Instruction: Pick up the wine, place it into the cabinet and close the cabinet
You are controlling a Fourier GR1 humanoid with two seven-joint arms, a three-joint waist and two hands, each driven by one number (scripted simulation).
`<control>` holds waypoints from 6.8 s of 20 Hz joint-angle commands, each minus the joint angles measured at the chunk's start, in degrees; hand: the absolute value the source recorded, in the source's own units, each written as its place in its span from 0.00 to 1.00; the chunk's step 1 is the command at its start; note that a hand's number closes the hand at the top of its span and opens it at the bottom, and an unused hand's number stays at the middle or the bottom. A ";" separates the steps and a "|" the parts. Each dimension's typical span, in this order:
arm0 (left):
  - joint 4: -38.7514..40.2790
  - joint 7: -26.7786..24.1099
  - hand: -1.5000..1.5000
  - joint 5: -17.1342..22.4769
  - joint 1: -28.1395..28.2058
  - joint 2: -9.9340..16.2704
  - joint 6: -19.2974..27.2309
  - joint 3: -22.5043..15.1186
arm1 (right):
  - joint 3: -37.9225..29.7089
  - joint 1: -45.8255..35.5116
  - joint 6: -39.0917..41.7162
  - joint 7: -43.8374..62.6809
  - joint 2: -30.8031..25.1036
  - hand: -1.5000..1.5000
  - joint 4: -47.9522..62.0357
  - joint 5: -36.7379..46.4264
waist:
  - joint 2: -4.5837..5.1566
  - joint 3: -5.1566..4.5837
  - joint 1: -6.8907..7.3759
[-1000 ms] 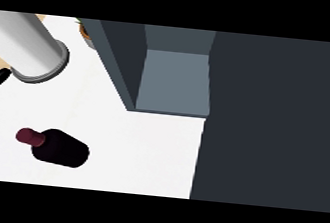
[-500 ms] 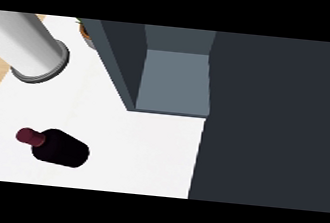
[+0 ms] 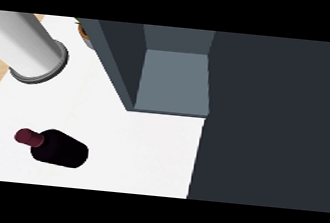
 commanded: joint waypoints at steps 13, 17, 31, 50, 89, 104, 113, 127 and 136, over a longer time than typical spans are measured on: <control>10.00 -3.61 0.00 -2.87 6.45 -4.13 -12.41 -3.05 | -2.35 -2.36 1.15 2.24 0.76 0.00 -1.39 -4.15 | 0.05 0.01 0.36; 18.82 -11.34 0.00 -6.64 7.57 -7.60 -19.92 -4.24 | -2.48 -0.12 0.89 6.26 0.03 0.00 -7.59 -5.10 | 0.05 -0.02 -0.03; 34.13 -25.74 0.00 -18.04 5.62 -8.61 -25.51 -5.02 | -2.68 -1.32 1.31 7.30 1.02 0.00 -8.24 -4.21 | 0.04 -0.01 -0.01; 51.00 -41.03 0.00 -25.46 4.95 -10.54 -33.07 -7.00 | -2.46 -2.67 0.48 11.69 1.59 0.00 -11.62 -4.50 | 0.01 -0.03 -0.33; 71.44 -51.05 1.00 -28.19 -5.35 -12.00 -38.92 -12.35 | -1.53 -5.56 1.00 11.32 3.18 0.00 -6.84 -1.51 | 0.06 -0.02 -0.21; 61.39 -75.78 1.00 -44.54 1.12 -10.50 -25.65 -12.77 | -0.01 -4.73 1.84 9.88 4.67 0.00 -5.72 0.03 | -0.17 0.00 0.28; 48.70 -81.80 1.00 -50.08 3.68 -17.64 -12.42 -15.60 | -1.13 -4.05 1.69 11.87 4.78 0.00 -8.53 -2.16 | -0.14 0.02 0.10; 17.21 -50.65 1.00 -41.90 6.18 -21.30 -9.25 -27.94 | -4.31 -6.42 2.48 10.56 3.76 0.00 -4.93 -3.48 | -0.08 0.05 0.27; 13.04 -43.77 1.00 -42.86 0.08 -21.33 3.96 -42.11 | -4.87 -6.51 2.79 9.90 4.52 0.00 -4.01 -3.37 | -0.02 0.03 -0.10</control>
